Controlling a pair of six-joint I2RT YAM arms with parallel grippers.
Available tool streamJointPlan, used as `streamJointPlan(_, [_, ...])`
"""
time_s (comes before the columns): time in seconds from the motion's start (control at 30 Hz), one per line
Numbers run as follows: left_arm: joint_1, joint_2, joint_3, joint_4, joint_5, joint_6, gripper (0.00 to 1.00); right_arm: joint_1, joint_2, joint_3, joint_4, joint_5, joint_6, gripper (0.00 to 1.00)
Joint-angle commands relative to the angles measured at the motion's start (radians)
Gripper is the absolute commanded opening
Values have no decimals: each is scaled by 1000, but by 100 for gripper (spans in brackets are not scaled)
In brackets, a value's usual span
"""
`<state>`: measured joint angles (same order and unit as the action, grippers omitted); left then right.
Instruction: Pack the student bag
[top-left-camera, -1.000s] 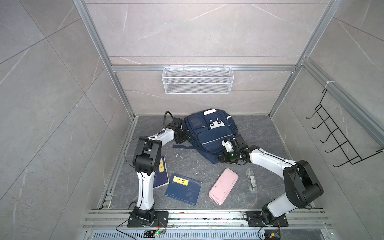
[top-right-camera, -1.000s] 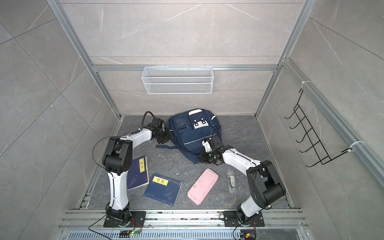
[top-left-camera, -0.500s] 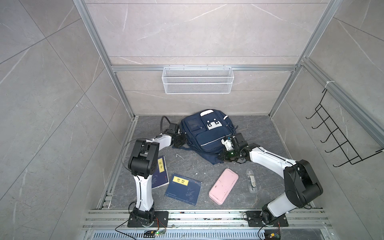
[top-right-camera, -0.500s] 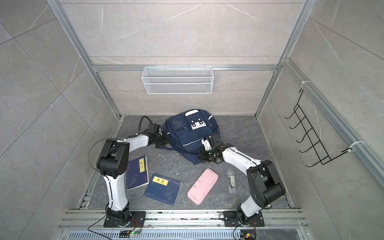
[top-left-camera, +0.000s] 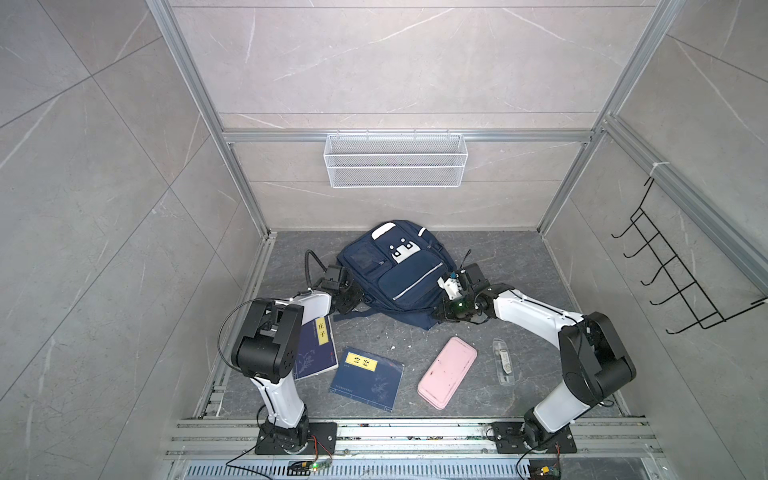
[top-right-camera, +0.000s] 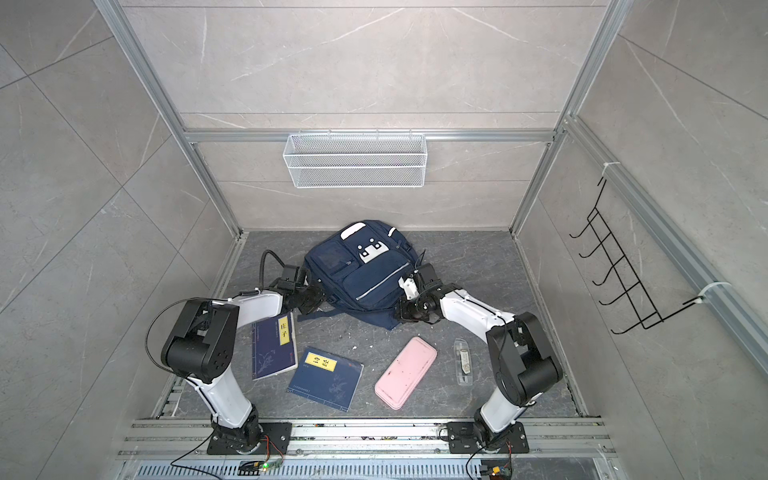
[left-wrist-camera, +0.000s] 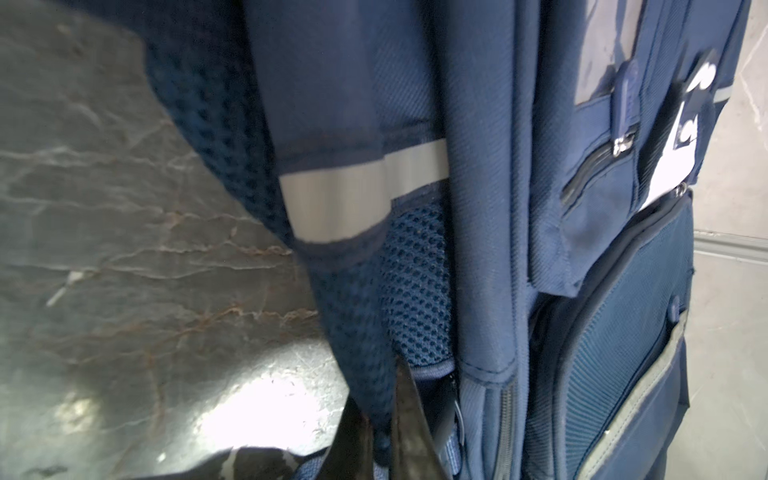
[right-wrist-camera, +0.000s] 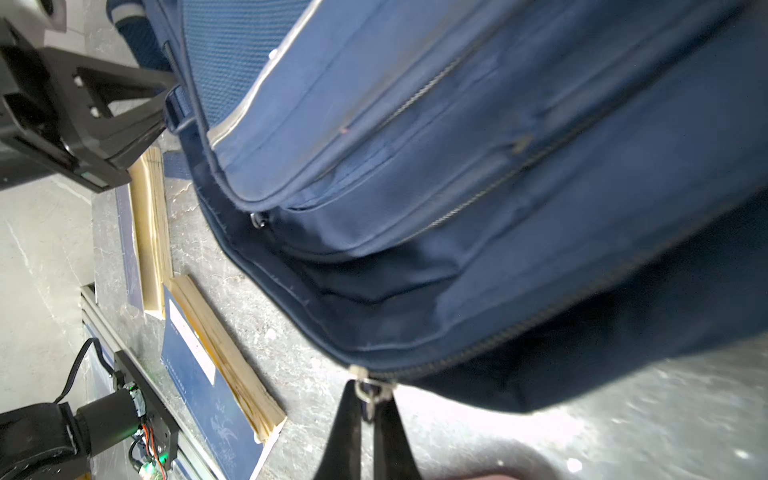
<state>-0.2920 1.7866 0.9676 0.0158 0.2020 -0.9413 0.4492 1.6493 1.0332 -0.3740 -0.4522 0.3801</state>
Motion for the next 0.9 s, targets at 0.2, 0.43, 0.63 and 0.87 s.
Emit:
streamJointPlan(0.2, [-77,57,140,14,-26,-74,0,118,66,57,-13,-59,9,0])
streamJointPlan(0.43, [-85,42,132,13,-47,-83,0,167,142,100,83,-98,94,0])
streamJointPlan(0.63, [-86,29,121,13,-51,-86,0,212,279,203,123,-82,153,0])
streamJointPlan(0.87, [-82,-12,77,6,-62,-88,0,211,348,318,43,32,100,0])
